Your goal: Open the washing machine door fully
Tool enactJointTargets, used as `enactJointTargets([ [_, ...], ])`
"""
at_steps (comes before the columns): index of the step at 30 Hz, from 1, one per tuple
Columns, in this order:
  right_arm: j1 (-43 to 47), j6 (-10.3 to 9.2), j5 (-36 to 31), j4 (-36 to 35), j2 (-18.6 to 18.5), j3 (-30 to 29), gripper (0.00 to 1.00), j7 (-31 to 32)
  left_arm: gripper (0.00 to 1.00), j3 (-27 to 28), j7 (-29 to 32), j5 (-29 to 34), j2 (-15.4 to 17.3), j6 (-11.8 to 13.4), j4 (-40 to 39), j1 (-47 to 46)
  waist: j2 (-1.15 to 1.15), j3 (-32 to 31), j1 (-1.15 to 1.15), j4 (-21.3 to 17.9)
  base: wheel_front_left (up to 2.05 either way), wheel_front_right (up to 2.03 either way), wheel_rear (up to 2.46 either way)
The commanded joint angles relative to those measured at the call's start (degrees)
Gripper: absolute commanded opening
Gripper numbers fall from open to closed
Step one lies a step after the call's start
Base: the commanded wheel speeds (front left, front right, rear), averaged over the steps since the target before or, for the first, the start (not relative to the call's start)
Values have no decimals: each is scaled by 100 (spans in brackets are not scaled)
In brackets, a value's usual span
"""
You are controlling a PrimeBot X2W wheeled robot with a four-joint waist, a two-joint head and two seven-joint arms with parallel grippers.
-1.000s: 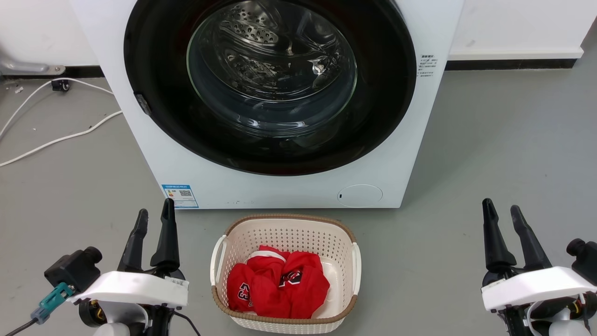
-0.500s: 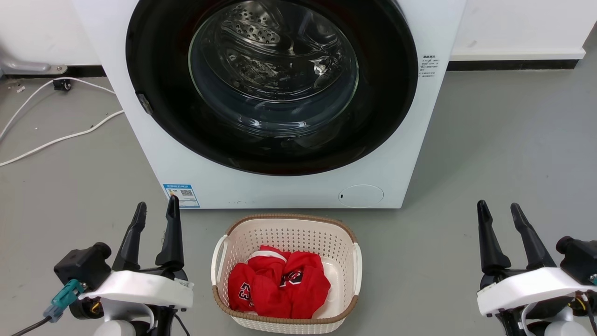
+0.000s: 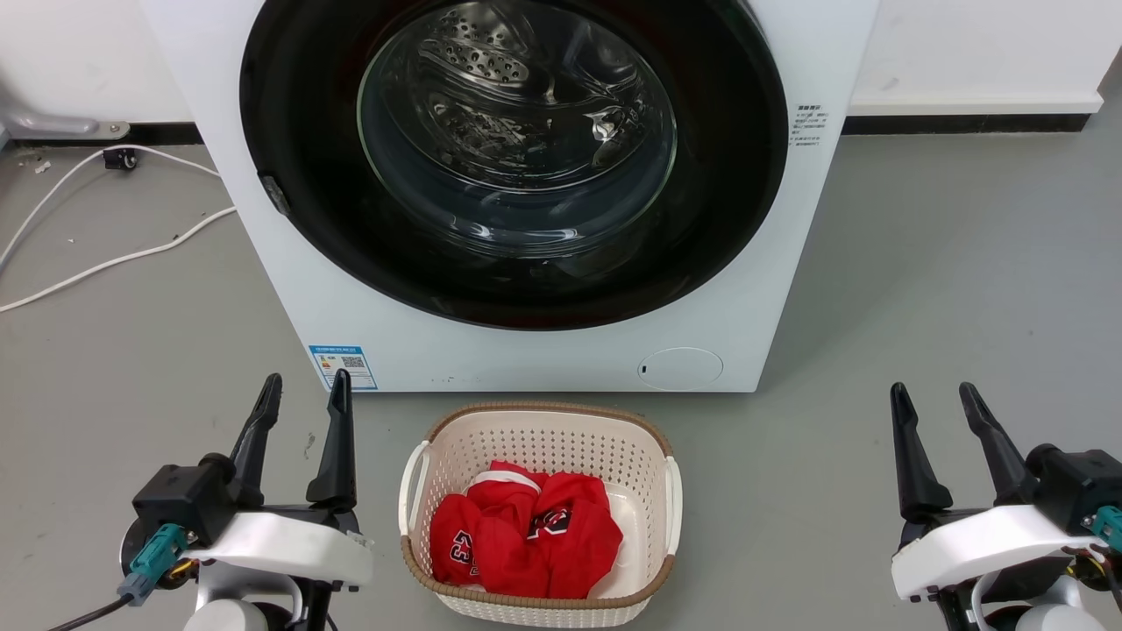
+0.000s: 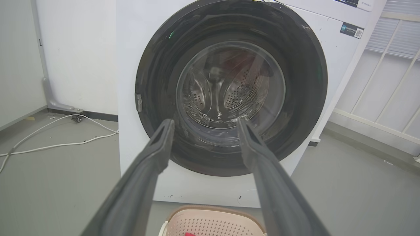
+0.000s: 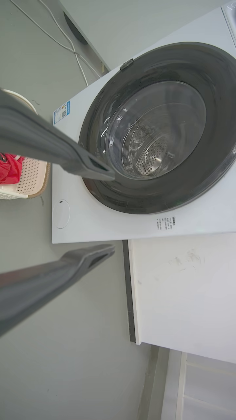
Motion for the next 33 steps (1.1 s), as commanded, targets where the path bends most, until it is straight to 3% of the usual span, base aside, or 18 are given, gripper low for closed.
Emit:
enactJointTargets([
  [1, 26, 11, -111, -65, 2, 6, 100, -12, 100, -4, -44, 92, 33, -12, -39, -67, 0, 1, 0, 1, 0, 0, 0],
  [33, 97, 6, -1243, -90, 11, 54, 100, -186, 100, -15, -394, 1290, -26, -17, 79, -38, 0, -8, 0, 36, 0, 0, 0],
])
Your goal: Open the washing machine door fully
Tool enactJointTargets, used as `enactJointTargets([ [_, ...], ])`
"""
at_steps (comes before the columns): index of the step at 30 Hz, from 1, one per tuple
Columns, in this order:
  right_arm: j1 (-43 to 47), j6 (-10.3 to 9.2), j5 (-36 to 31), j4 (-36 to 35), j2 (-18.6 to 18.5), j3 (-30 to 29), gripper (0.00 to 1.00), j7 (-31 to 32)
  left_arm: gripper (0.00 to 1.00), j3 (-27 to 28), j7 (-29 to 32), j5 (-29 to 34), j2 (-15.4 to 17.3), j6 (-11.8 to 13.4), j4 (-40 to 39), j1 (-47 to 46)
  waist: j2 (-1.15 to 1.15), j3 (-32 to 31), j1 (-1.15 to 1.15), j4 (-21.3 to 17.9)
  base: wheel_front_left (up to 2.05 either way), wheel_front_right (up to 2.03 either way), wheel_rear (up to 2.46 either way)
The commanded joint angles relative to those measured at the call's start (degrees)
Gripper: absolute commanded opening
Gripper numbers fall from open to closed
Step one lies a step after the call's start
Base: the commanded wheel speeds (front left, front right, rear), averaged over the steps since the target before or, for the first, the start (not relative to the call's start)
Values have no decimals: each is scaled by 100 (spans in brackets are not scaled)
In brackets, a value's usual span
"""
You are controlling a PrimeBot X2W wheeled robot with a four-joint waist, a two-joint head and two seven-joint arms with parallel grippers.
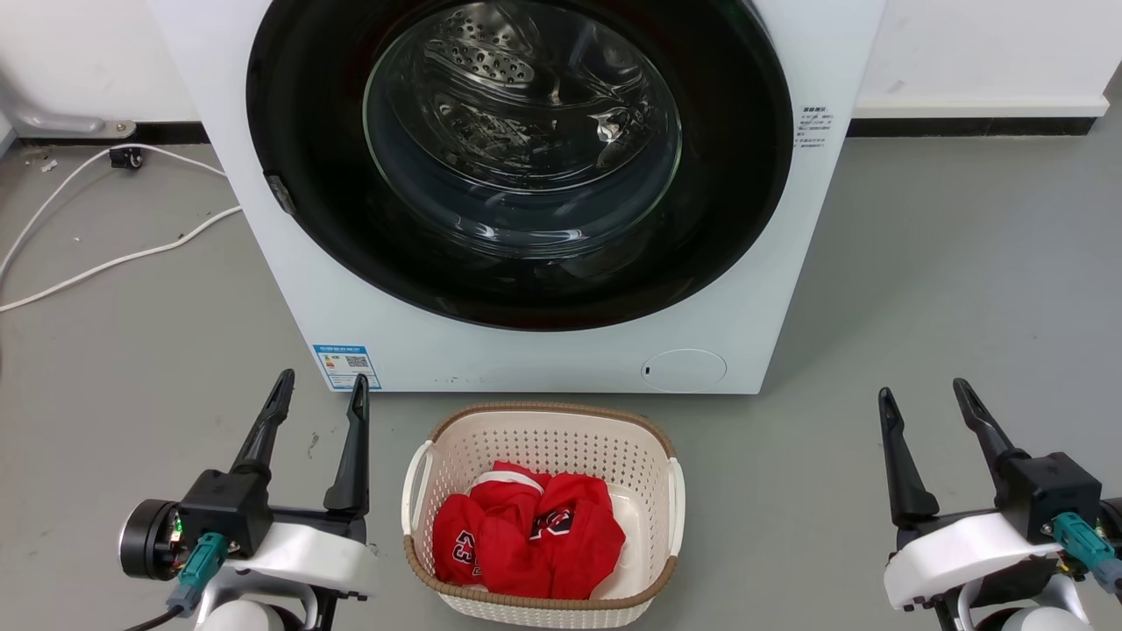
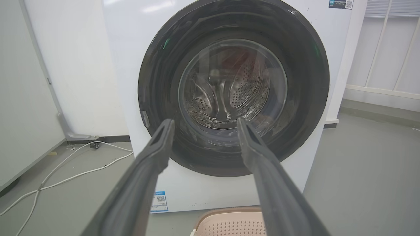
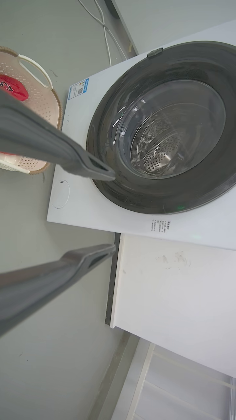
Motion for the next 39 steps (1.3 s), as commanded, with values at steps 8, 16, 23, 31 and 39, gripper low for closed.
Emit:
enactJointTargets([
  [8, 40, -2, 125, 86, 11, -18, 0, -48, 100, 15, -39, 36, -13, -15, 61, -50, 0, -3, 0, -2, 0, 0, 0],
  [16, 5, -2, 2281, 364, 12, 97, 0, -382, 100, 15, -39, 21, -13, -15, 106, -59, 0, -14, 0, -1, 0, 0, 0],
  [23, -279, -1, 5379, 750, 5, 418, 0, -791, 100, 57, -39, -1, -29, -15, 123, -72, 0, -1, 0, -22, 0, 0, 0],
  [31, -1435, 0, 8316, 1043, -7, 85, 0, -756, 100, 180, -39, -53, -70, -15, -24, -251, 0, 354, 0, -84, 0, 0, 0],
  [39, -3074, -1, 8650, 1525, -422, -178, 0, -134, 100, 228, -39, -128, -25, -15, -210, -668, 0, 1029, 0, -79, 0, 0, 0],
])
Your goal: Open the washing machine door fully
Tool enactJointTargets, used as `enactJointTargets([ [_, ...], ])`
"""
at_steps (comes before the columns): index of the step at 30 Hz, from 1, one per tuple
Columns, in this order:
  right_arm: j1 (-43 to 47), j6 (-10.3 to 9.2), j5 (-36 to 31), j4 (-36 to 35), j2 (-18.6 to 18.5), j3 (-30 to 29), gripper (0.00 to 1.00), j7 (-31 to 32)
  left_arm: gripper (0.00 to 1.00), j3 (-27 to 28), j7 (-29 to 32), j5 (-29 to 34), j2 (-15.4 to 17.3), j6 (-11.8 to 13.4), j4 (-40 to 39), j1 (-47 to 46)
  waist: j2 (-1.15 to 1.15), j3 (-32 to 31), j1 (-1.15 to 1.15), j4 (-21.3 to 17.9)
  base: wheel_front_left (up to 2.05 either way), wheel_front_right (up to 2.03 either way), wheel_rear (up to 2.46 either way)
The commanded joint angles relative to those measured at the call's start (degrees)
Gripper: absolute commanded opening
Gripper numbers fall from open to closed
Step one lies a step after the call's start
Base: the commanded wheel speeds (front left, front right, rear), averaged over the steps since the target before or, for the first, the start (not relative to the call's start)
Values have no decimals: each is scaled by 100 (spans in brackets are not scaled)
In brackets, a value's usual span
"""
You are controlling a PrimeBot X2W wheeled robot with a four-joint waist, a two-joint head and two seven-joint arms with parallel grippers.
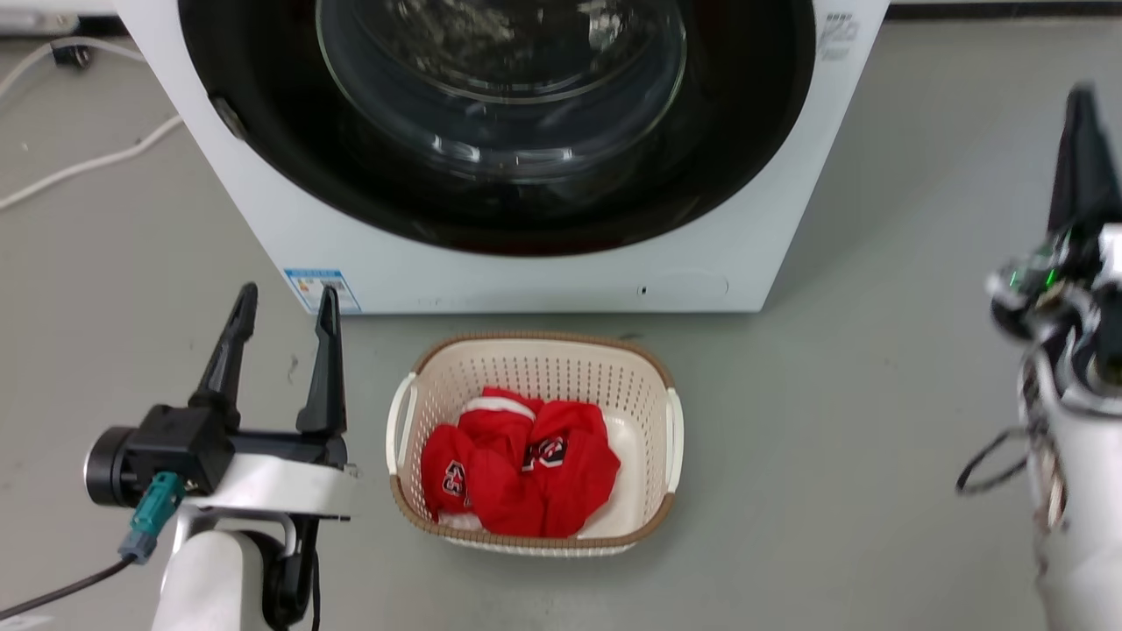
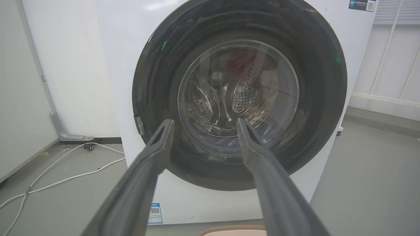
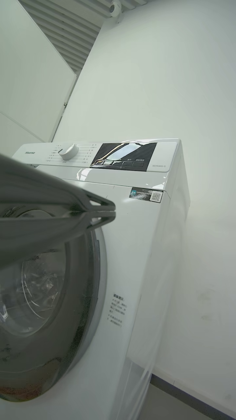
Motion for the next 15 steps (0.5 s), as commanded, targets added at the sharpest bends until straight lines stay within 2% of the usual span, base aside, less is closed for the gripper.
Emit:
enactJointTargets([
  [1, -351, 0, 29, 159, -65, 3, 0, 131, 100, 19, -15, -32, 29, -15, -39, -122, 0, 313, 0, 16, 0, 0, 0],
  [5, -1435, 0, -109, 802, -425, 118, 0, 627, 100, 23, -15, -81, 58, -15, -112, -348, 0, 650, 0, 44, 0, 0, 0],
  [9, -2584, 1, -338, 1708, -604, 417, 0, 1281, 100, 63, -15, -113, 94, -15, -177, -507, 0, 930, 0, 17, 0, 0, 0],
  [15, -4171, 1, -834, 3005, -585, 835, 0, 2068, 100, 78, -15, -153, 128, -14, -270, -736, 0, 1361, 0, 13, 0, 0, 0],
])
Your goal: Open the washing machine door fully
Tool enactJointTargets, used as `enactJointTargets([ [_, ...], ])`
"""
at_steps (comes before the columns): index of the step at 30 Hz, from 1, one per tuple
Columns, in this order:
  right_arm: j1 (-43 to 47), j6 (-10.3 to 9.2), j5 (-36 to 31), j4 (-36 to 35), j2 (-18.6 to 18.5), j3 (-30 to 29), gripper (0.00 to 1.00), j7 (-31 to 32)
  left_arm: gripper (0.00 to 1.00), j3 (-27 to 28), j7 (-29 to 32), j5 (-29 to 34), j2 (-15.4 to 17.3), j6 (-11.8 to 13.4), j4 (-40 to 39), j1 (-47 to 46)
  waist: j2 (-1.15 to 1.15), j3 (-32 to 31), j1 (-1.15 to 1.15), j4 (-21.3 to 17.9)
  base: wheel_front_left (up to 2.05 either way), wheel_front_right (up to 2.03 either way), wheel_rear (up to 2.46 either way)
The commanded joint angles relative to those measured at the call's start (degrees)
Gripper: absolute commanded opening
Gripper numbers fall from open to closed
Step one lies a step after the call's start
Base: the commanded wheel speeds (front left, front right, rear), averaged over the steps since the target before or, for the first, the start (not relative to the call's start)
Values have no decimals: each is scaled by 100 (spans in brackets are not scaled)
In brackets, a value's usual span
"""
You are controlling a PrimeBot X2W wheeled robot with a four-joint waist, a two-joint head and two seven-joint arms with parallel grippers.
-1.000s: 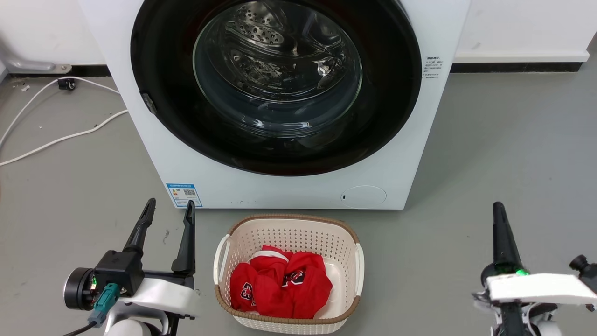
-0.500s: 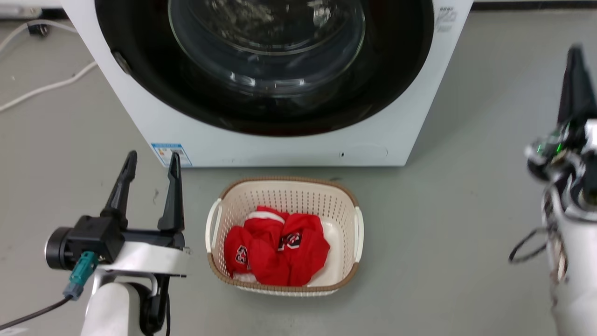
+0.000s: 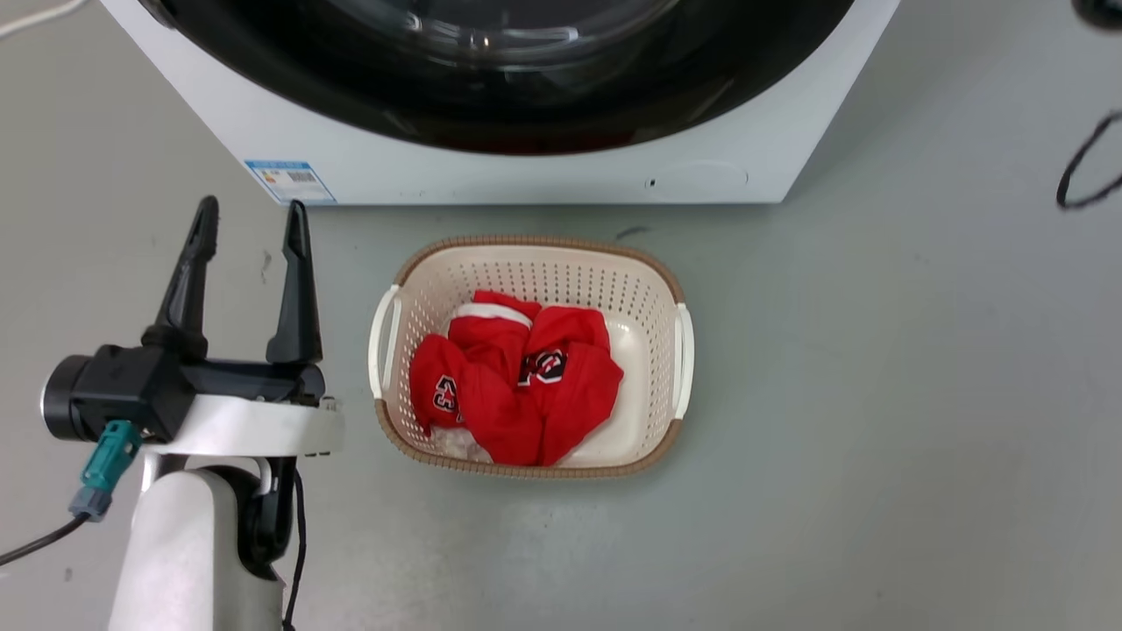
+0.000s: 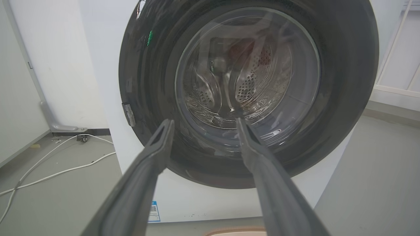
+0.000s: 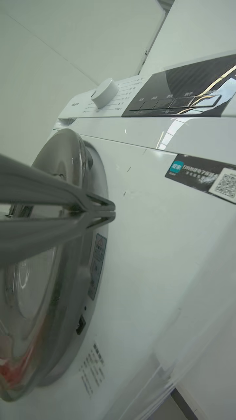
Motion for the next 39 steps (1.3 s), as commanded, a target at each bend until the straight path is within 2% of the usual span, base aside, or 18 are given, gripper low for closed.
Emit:
enactJointTargets([
  [1, -326, 2, -171, 264, 62, 120, 0, 139, 100, 21, -15, -40, 30, -7, -35, -120, 0, 229, -1, 2, 0, 0, 0],
  [10, -1831, 2, -1101, 1539, 331, 700, 0, 781, 100, -58, -15, -72, 48, -7, -162, -419, 0, 743, -1, 79, 0, 0, 0],
  [16, -2388, -2, -1400, 2195, 425, 746, 0, 880, 100, -155, -14, -88, 69, -7, -198, -540, 0, 922, -1, 124, 0, 0, 0],
  [22, -2694, 2, -1527, 2618, 574, 816, 0, 1329, 100, -200, -14, -101, 75, -7, -163, -595, 0, 1008, -1, 126, 0, 0, 0],
  [31, -2482, 2, -1377, 2503, 679, 837, 0, 2366, 100, -266, -14, -121, 39, -7, -55, -516, 0, 784, -1, 110, 0, 0, 0],
  [39, -1503, 2, -1082, 1742, 847, 928, 0, 3334, 100, -302, -14, -101, 20, -7, 142, -248, 0, 196, -1, 43, 0, 0, 0],
])
